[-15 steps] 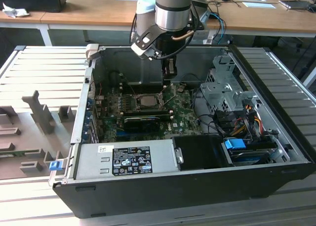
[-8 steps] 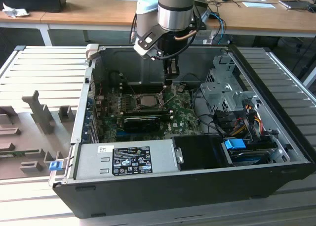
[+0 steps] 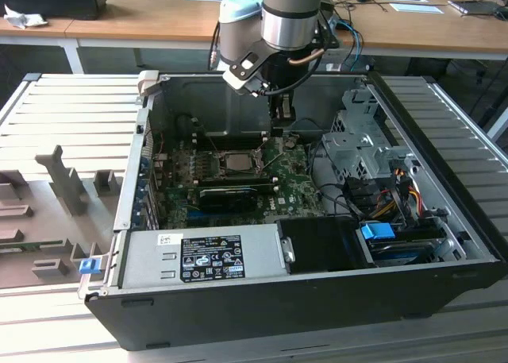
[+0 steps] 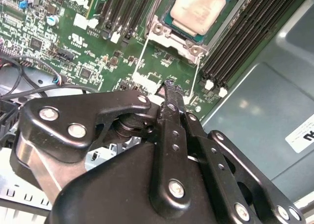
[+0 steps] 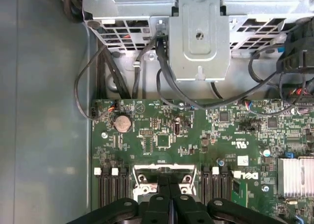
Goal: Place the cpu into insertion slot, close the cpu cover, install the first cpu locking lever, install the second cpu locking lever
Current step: 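Close the cpu cover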
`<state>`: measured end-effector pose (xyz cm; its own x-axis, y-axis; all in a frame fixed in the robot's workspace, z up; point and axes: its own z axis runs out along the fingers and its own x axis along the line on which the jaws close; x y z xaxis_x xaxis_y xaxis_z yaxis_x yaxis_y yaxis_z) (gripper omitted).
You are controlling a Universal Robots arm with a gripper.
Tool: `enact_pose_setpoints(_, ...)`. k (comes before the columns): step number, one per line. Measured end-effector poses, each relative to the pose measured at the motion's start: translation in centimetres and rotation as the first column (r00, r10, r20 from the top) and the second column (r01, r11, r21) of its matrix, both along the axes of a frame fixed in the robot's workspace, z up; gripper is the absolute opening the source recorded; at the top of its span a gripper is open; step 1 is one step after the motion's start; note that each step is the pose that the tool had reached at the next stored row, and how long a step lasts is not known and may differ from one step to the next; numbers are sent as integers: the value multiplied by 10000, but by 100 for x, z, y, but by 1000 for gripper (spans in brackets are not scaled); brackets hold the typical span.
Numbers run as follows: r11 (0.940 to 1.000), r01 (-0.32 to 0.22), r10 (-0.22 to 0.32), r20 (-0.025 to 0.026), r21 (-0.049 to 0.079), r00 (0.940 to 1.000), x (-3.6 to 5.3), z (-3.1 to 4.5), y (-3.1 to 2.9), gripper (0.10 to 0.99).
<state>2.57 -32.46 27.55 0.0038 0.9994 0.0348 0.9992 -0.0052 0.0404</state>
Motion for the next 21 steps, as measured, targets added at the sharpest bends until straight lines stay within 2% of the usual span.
enact_pose_setpoints(12,10000,-90,90,0,0,10000,192,0,0,106)
enact_pose_setpoints(21,9998,-182,182,-3,0,9998,413,0,0,106)
